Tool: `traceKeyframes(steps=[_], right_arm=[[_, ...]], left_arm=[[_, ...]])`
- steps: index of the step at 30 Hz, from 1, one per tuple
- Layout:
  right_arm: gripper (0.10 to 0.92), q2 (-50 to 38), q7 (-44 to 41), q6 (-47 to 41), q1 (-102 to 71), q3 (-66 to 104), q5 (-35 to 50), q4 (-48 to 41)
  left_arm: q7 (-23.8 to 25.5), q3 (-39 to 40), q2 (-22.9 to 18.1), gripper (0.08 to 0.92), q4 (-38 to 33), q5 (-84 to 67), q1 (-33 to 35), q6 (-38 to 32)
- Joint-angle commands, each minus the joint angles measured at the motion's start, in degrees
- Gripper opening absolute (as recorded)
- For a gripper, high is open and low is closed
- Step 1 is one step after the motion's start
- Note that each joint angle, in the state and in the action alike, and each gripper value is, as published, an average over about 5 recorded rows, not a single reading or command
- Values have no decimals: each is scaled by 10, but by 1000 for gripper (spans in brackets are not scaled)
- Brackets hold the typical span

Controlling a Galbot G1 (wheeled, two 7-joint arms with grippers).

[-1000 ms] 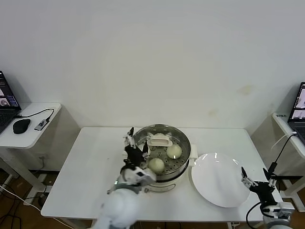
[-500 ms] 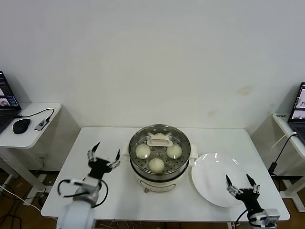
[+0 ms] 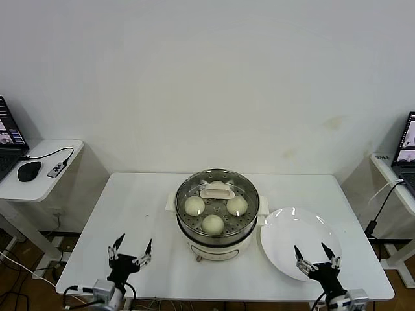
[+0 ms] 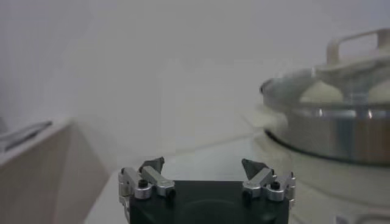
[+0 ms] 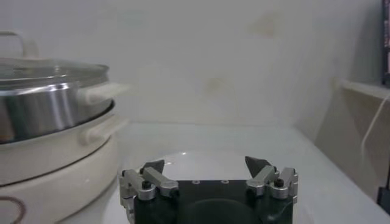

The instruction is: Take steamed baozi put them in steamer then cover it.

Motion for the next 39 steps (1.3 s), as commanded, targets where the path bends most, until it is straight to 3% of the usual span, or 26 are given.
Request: traceKeyframes(steps=[1,39], right_arm=[[823,-10,0,-43,-14,-29,3,35],[823,5,-14,-22,10,-15,-39,10]], left_arm=[[6,-8,-8,823,5,-16,48,-19],[11,-10,-10,823,-3,-20,39,-33]])
